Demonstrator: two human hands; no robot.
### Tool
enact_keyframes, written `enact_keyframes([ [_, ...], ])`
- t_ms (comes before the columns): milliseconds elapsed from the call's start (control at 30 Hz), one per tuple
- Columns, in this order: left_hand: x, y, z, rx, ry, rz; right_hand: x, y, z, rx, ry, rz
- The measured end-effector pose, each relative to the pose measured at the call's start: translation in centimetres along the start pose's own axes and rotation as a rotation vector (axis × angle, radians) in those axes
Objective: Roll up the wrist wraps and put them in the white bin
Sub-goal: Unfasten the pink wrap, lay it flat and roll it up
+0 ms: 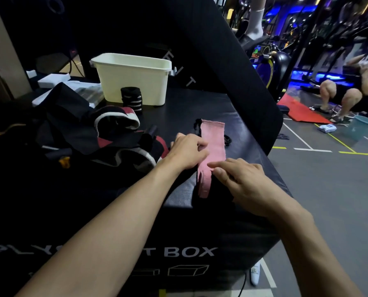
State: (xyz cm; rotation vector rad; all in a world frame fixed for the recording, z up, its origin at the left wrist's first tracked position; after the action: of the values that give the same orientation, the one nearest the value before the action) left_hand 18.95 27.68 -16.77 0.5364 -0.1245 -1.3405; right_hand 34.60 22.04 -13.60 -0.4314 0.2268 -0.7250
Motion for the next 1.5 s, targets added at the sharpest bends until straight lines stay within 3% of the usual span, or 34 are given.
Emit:
enact_keyframes([
  [300, 0.0, -0.4, 0.1, 0.044, 0.033, -0.029, -1.6, 1.2, -0.1, -0.142, 0.044, 0.026],
  [533, -0.2, -0.5, -0.2, 0.067, 0.036, -0.039, -2.6, 1.6, -0.1, -0.082, 0.075, -0.07],
  [600, -0.3, -0.7, -0.3, 0.061, 0.031, -0.04, -2.6, 1.1, 0.4, -0.097, 0.183, -0.021],
  [733, -0.5, -0.8, -0.4, 0.057, 0.023, -0.029, -1.1, -0.7, 2.4, -0.05, 0.555, 0.164],
  [900, -0.3, -0.8, -0.2, 0.081, 0.026, -0.016, 0.9, -1.5, 3.1, 0.063, 0.73, 0.263],
  [1000, -0.4, -1.0, -0.3, 0.09, 0.031, -0.006, 2.4, -1.8, 2.8, 0.098, 0.703, 0.29],
  [1167, -0.6, -1.0, -0.4, 0.124, 0.034, -0.007, 2.4, 0.4, 0.8, 0.102, 0.438, 0.224],
  [1500, -0.2, -1.0, 0.2, 0.146, -0.002, 0.017, 0.9, -0.7, 1.7, 0.103, 0.317, 0.213],
])
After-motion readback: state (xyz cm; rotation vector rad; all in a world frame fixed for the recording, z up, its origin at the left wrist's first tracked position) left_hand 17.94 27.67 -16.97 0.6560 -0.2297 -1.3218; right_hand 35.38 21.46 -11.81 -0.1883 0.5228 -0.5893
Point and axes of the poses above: each hand's wrist, its own x-axis away from the middle knuckle, its own z-axis out of the back of the hand, y = z × x, the point moved 9 cm from there along -x, towards the middle knuckle, and after that the axes turned 12 degrees about -x, right-handed, at the moved point
